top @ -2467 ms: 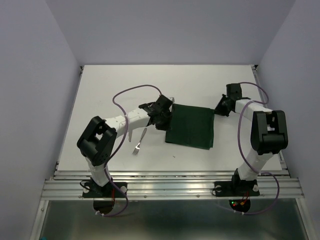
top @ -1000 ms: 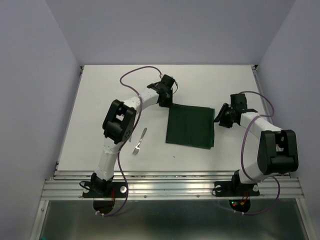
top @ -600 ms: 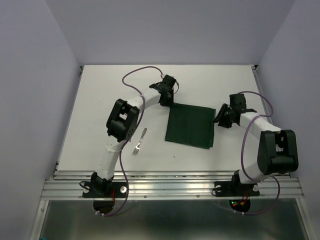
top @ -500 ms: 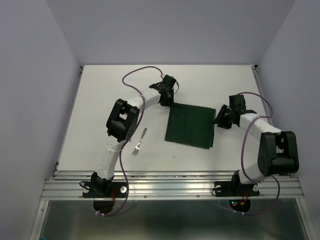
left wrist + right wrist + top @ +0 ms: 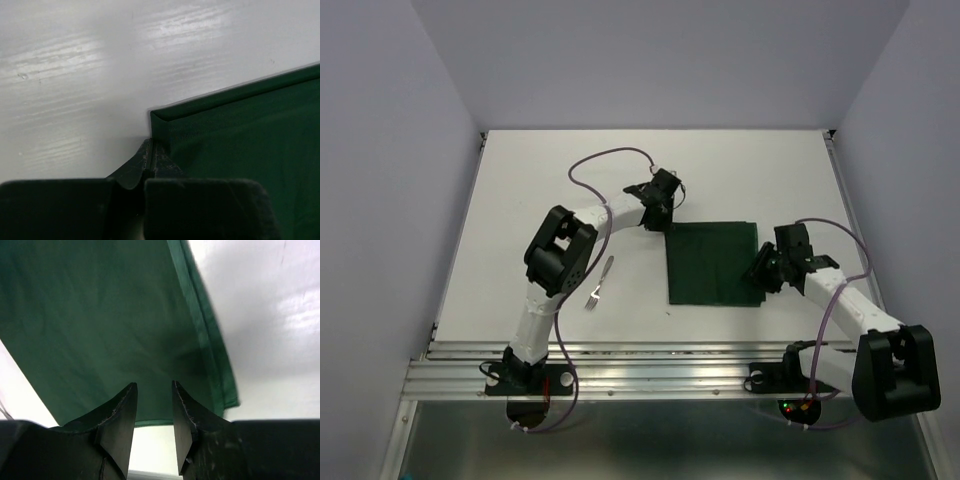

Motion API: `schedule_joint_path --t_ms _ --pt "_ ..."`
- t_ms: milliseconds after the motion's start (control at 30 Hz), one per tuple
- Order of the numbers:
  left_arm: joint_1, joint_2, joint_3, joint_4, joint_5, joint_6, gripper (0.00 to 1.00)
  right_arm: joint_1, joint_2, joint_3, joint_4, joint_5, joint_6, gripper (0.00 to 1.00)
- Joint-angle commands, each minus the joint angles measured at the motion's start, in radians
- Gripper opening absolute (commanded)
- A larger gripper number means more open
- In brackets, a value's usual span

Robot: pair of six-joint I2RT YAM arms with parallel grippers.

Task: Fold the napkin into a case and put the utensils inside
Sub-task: Pick up the top corner of the square-folded napkin from the center of the board.

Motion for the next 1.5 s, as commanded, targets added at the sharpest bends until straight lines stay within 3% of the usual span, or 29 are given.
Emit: schedule_joint_path --t_ms 0,233,333,600,867,1200,1467 --pt "-0.007 -0.08 -0.012 -0.076 -0.065 -0.003 0.0 0.029 -0.046 -0.038 -0.049 0.052 0.097 0.4" --pt "-0.004 -0.165 0.03 -0.127 -0.127 0.008 0.0 0.038 -0.054 -0.039 -0.12 0.175 0.137 0.4" --pt "0.006 -0.196 0.033 -0.133 -0.133 0.008 0.0 0.049 -0.066 -0.032 -0.141 0.204 0.151 0.47" --pt "0.011 -0.23 0.03 -0.151 -0.009 0.013 0.0 0.06 -0.045 -0.028 -0.143 0.24 0.171 0.51" --pt "-0.018 -0.316 -0.198 -0.015 0.198 -0.065 0.0 0.109 0.036 -0.045 -0.059 0.209 0.171 0.49" --pt "-0.026 -0.348 -0.32 0.014 0.192 -0.07 0.0 0.269 0.095 -0.031 0.003 0.218 0.274 0.5" --pt "-0.027 -0.311 -0.406 0.047 0.197 -0.059 0.0 0.269 -0.051 0.0 -0.089 0.342 0.271 0.53"
